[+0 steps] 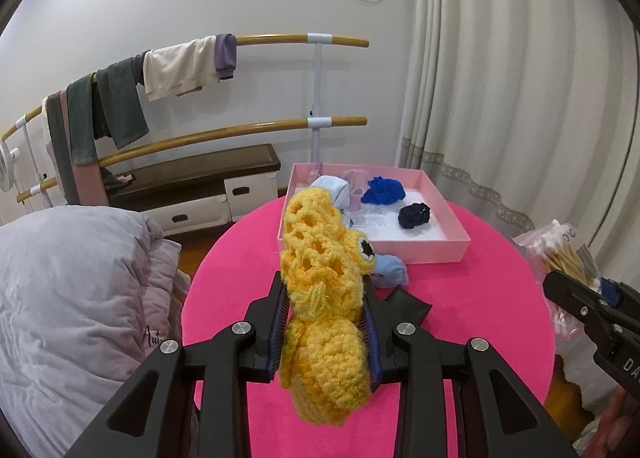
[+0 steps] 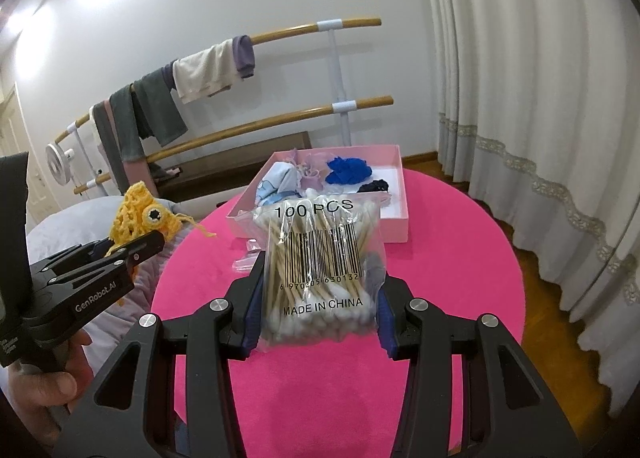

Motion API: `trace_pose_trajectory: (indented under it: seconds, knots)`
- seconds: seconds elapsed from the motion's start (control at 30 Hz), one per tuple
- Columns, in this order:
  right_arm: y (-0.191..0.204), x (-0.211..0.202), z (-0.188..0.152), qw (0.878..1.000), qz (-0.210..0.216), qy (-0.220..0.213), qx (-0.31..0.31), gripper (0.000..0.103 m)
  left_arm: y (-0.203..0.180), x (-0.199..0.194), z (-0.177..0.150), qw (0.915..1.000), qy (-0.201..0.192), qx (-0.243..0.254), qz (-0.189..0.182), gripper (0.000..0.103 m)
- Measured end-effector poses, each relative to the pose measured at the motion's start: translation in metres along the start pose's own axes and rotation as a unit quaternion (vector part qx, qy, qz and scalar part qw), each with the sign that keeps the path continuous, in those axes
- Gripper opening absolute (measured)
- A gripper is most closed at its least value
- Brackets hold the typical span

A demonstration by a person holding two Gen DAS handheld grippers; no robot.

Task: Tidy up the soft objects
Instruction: 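Carry the yellow toy into the pink box with the left tool while the right tool places the swab bag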

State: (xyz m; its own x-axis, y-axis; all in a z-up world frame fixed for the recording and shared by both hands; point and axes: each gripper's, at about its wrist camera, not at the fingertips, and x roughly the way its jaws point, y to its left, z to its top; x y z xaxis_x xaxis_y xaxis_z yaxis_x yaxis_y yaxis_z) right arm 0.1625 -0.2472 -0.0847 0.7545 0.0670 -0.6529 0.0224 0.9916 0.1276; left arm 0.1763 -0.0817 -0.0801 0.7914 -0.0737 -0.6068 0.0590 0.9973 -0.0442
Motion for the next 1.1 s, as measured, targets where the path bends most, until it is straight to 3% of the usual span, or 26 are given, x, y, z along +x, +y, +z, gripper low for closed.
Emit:
trace_pose_trajectory:
  seconds: [0.5,0.8,1.1]
  knots:
    - [-0.015,0.014,0.03,1.0,0.003,-0.015,0.006,0.043,-0.007,0.036,0.042,0.9998,-0.017,-0.005,-0.006,0.03]
    - [-0.029,0.052,0.075,1.0,0.001,-0.019,0.01,0.043,-0.014,0.101,0.088,0.9996,-0.015,-0.004,-0.023,0.03]
    - [-0.045,0.112,0.105,1.0,0.008,0.011,0.016,0.043,-0.025,0.177,0.13,0.9995,-0.005,0.001,-0.031,0.03]
